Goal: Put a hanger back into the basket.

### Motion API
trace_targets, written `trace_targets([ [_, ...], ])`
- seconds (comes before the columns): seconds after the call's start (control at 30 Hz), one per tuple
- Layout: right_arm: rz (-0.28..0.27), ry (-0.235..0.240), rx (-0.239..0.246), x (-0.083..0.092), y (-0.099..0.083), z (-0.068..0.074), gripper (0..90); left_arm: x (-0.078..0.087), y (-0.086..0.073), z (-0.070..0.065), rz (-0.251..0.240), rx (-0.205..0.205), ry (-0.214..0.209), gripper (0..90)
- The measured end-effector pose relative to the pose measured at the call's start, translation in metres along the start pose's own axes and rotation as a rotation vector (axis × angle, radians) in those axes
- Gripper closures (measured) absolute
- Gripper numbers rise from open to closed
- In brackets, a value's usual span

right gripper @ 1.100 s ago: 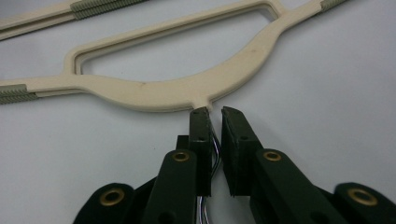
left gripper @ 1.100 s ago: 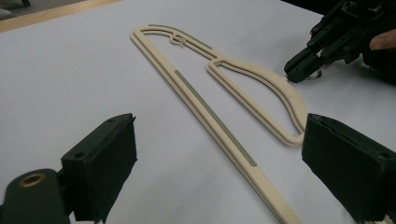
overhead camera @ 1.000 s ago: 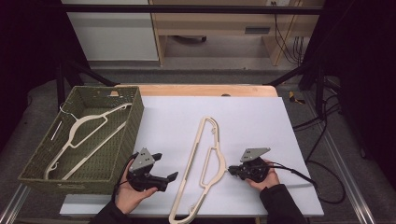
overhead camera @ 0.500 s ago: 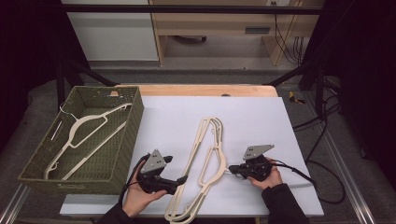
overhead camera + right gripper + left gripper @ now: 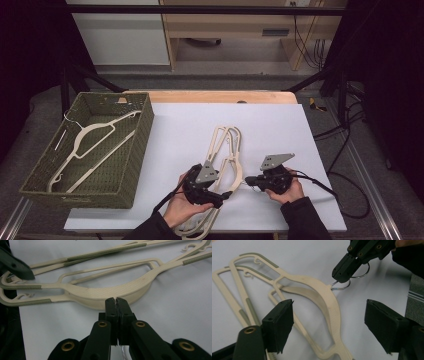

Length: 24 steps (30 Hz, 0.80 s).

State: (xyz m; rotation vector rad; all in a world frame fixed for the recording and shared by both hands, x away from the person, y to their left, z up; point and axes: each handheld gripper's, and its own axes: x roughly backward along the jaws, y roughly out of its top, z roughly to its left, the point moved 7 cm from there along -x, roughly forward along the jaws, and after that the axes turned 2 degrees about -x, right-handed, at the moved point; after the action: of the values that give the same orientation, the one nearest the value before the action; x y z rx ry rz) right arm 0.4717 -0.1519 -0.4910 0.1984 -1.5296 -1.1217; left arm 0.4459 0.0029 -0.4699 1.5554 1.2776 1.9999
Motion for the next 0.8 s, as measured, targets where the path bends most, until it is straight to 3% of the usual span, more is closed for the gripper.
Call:
trace_targets([
  [0.27,0.005,-0.014,0.002,0.003,0.004,0.003,89.5,-0.035,-0.006,-0.004,0.121,-0.031,0.0,36.0],
  [0.43,0.004,-0.016,0.006,0.005,0.006,0.005,89.5,-0.047,-0.011,-0.003,0.175,-0.041,-0.013,48.9],
  [0.67,0.006,-0.014,0.01,0.007,0.006,0.006,89.4,-0.05,-0.013,-0.005,0.192,-0.027,-0.029,68.3],
  [0.8,0.0,-0.013,0.015,0.008,0.007,0.006,89.3,-0.049,-0.012,-0.005,0.19,-0.018,-0.027,71.0],
])
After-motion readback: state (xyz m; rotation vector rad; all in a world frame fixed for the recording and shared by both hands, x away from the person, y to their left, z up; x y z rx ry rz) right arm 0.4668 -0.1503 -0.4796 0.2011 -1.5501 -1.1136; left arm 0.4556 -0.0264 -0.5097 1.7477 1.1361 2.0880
